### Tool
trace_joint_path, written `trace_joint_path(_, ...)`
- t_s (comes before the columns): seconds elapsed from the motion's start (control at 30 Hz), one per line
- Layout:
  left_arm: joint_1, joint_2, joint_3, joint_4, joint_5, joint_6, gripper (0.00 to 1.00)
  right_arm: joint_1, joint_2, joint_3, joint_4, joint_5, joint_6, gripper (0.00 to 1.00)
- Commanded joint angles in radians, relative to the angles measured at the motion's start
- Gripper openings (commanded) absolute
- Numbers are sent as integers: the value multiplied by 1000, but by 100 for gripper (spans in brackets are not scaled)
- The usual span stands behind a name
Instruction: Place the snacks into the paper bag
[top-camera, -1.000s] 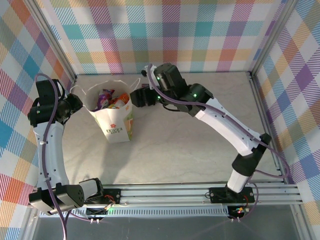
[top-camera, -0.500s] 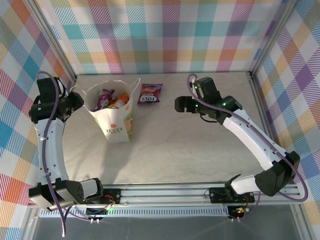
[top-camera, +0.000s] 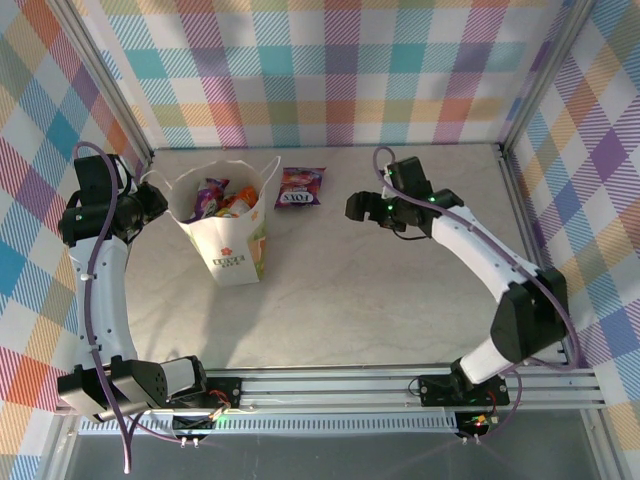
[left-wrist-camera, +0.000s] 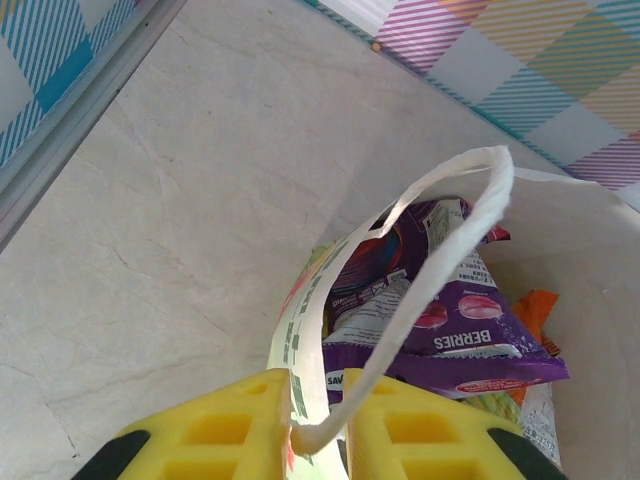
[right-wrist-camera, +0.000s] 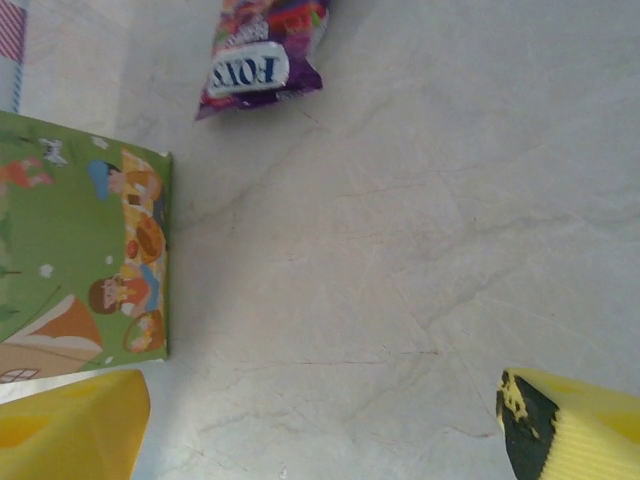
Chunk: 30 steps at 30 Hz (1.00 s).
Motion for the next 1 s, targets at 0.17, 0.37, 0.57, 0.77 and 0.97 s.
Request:
trace_joint_path(0.17,19,-2,-3,1,-2,31,21,-10,190,151,66,-93,28,89)
trace_joint_path(0.37,19,-3,-11,2,-2,29,21,-10,303,238,65,-127,51,91)
trace_joint_path(0.57,19,-5,-15,0,-6,35,21,-9,390,312,61,-149,64,91)
trace_joint_path(0.77,19,-4,-13,-3,-15,39,22,-9,471,377,58,-163,79,91)
trace_joint_path(0.97,19,-3,-17,-2,-25,37,22,-10,547,454,50,-174,84,93)
